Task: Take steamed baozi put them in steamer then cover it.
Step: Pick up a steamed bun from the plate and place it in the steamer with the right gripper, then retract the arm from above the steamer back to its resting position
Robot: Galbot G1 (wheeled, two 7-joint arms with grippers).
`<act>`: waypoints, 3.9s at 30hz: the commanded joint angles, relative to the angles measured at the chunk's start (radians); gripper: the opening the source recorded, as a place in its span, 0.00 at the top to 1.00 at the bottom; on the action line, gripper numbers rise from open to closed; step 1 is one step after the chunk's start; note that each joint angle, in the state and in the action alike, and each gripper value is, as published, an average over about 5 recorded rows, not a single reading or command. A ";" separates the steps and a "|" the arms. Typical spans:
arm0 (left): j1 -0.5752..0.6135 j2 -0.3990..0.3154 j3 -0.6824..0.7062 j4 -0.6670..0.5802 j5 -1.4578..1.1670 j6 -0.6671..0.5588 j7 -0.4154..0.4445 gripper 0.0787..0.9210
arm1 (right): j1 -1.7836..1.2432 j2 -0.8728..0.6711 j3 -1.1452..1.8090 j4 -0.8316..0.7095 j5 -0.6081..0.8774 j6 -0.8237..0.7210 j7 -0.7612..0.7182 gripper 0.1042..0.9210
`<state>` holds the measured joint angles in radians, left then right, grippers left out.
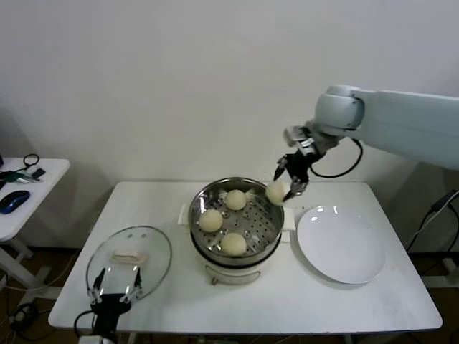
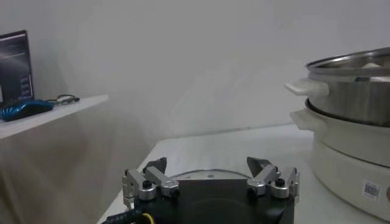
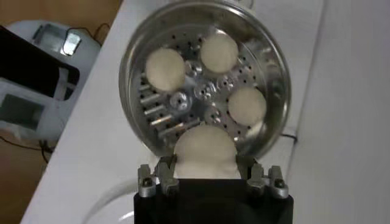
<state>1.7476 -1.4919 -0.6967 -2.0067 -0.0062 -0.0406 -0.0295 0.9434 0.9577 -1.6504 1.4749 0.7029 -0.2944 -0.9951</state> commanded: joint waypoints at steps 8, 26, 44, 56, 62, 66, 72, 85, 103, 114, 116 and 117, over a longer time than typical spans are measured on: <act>0.007 0.003 -0.003 -0.009 0.003 -0.001 0.000 0.12 | -0.233 0.112 0.019 -0.022 -0.067 -0.166 0.174 0.31; 0.000 -0.005 -0.004 0.011 0.003 0.000 0.001 0.12 | -0.289 0.141 0.074 -0.104 -0.094 -0.131 0.164 0.25; -0.014 0.005 -0.006 -0.002 -0.037 0.051 0.002 0.12 | -0.559 -0.217 0.821 -0.006 0.158 -0.166 0.720 0.12; -0.067 0.044 -0.012 0.006 -0.015 0.030 0.040 0.12 | -1.585 -0.448 1.762 0.182 -0.056 0.070 0.904 0.12; -0.084 0.050 -0.021 0.017 0.034 0.005 0.049 0.12 | -2.144 -0.314 2.249 0.247 -0.076 0.224 0.912 0.12; -0.084 0.056 -0.023 0.029 0.124 -0.026 0.023 0.12 | -2.368 -0.189 2.383 0.262 -0.080 0.345 0.902 0.12; -0.082 0.086 -0.031 0.052 0.415 -0.104 -0.151 0.12 | -2.528 -0.039 2.401 0.231 -0.078 0.527 0.876 0.12; -0.075 0.208 -0.051 0.172 1.176 -0.038 -0.448 0.12 | -2.560 0.091 2.297 0.139 -0.103 0.711 0.862 0.12; -0.225 0.228 -0.002 0.527 1.379 -0.063 -0.440 0.12 | -2.567 0.136 2.286 0.149 -0.106 0.707 0.864 0.12; -0.348 0.207 0.018 0.590 1.394 -0.061 -0.439 0.12 | -2.598 0.146 2.301 0.156 -0.105 0.721 0.858 0.12; -0.365 0.206 0.021 0.598 1.394 -0.060 -0.441 0.12 | -2.602 0.148 2.304 0.155 -0.105 0.723 0.859 0.12; -0.372 0.206 0.022 0.600 1.394 -0.060 -0.441 0.12 | -2.604 0.150 2.305 0.155 -0.105 0.724 0.860 0.12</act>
<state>1.4346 -1.2868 -0.6761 -1.4578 1.3497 -0.0991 -0.4634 -1.6409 1.0957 0.6477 1.6306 0.5999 0.4173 -0.1365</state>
